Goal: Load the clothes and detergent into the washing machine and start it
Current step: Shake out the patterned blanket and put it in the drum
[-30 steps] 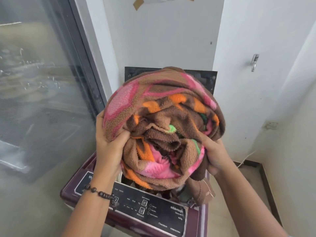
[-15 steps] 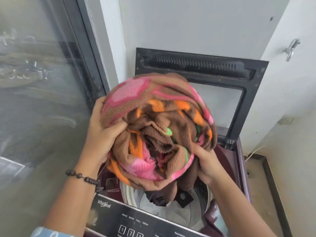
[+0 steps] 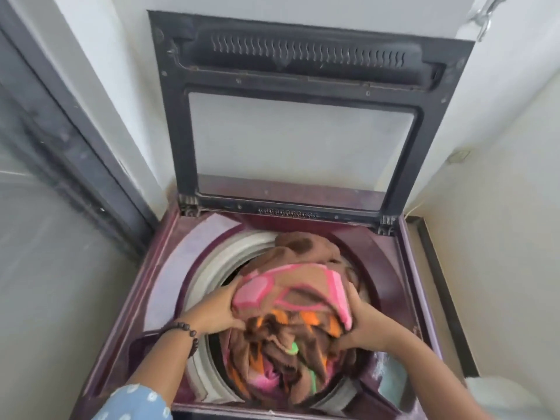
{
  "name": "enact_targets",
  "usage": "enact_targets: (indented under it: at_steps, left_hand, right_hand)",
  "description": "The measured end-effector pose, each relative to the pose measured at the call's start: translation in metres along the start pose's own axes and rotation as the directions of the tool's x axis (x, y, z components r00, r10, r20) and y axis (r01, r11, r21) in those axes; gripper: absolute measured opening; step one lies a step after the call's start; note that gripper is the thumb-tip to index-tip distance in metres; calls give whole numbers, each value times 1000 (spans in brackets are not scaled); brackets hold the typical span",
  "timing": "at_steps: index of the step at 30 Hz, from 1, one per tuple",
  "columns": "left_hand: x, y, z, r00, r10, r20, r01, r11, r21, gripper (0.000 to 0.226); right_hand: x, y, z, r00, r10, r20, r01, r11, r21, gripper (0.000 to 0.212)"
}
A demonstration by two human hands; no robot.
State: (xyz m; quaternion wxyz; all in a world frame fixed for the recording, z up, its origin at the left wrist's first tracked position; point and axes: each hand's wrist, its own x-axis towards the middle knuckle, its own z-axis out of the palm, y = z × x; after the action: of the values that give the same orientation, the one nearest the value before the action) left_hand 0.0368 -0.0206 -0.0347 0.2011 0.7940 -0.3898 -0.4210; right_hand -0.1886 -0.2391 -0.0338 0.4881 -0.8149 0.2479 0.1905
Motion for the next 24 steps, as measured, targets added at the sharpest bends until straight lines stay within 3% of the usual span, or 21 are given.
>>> enact_targets:
  at_steps: [2,4,6,8,9,11,14,19,24]
  left_hand:
    - [19,-10,10,995,-57,81,42,983,182,95]
    - [37,-18,24,986,-73,152,28,958,285,77]
    - [49,-22,40,972,-90,216,10,938,345,61]
    - [59,-27,56,928,-168,333,17,911,412,67]
    - [62,-31,64,894,-220,391,23,892,451,69]
    - [67,-38,77,857,-285,430,33,862,506,71]
    - [70,-46,86,872,-318,371,84,845,528,88]
    - [75,-42,91,895,-313,318,69,802,594,94]
    - [73,-36,100,898,-288,332,11,770,638,92]
  right_hand:
    - [9,1,7,995,68,73,-59,990,-126,126]
    - [21,-4,14,976,148,161,-99,956,-278,118]
    - [35,-11,25,947,202,252,-94,919,-383,91]
    - [47,-13,44,920,229,318,-78,902,-425,59]
    - [51,-11,56,906,248,344,-77,894,-441,53]
    - [55,-6,77,880,284,380,-77,877,-475,56]
    - [59,-3,87,886,257,386,-35,867,-497,54]
    - [69,0,79,955,197,223,-69,875,-479,58]
    - [71,7,84,951,241,192,-99,829,-551,63]
